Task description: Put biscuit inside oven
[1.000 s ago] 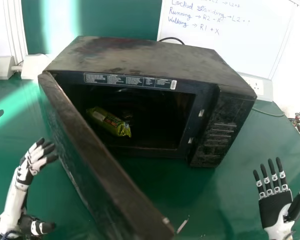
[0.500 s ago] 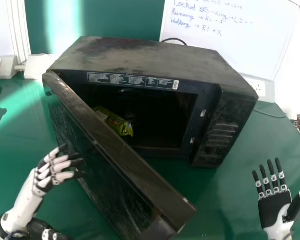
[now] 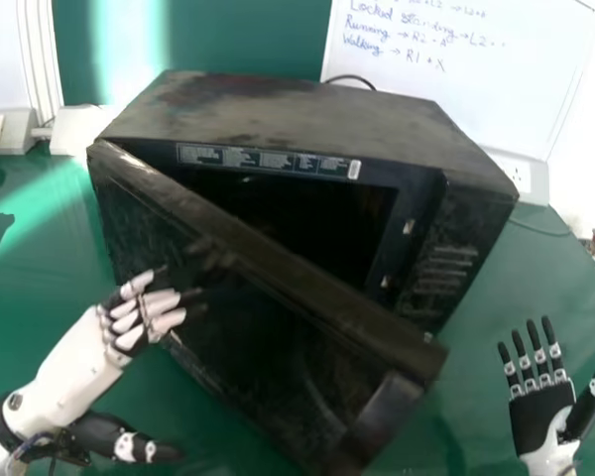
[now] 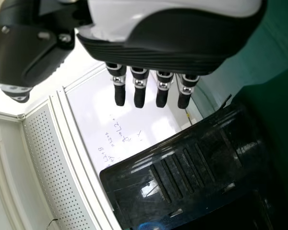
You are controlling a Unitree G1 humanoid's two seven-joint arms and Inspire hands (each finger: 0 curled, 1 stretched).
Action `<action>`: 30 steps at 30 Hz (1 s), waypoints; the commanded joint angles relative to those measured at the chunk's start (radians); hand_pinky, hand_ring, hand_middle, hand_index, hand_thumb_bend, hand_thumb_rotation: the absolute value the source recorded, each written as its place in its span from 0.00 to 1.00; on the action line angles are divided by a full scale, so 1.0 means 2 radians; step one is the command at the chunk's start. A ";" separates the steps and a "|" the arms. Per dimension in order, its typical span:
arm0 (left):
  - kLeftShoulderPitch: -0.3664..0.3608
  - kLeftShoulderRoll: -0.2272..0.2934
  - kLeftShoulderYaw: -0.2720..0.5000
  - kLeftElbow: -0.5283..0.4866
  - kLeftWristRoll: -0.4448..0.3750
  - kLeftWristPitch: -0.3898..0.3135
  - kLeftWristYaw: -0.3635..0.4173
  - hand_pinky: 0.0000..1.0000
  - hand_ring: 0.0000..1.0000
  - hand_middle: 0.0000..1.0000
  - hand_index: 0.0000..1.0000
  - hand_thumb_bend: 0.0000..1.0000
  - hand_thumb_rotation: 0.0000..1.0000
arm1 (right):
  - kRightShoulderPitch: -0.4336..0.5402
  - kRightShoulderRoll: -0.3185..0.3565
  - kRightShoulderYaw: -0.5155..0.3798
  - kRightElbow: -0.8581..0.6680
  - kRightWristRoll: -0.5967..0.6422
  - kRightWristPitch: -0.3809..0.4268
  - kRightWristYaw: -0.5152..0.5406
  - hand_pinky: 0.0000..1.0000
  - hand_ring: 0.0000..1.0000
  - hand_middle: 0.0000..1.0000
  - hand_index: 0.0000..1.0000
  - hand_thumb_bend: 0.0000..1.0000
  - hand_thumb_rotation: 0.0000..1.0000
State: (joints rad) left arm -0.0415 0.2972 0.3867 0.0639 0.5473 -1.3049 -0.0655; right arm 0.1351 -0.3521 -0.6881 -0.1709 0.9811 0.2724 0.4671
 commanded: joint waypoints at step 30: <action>-0.012 0.085 -0.106 -0.063 0.036 0.153 0.022 0.65 0.81 0.90 0.83 1.00 0.94 | 0.007 0.005 -0.004 -0.008 0.004 -0.002 -0.006 1.00 1.00 0.97 0.99 0.93 0.92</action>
State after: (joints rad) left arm -0.0603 0.4499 0.1910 -0.0709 0.6262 -1.0077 -0.0253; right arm 0.1416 -0.3465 -0.6884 -0.1819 0.9739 0.2685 0.4446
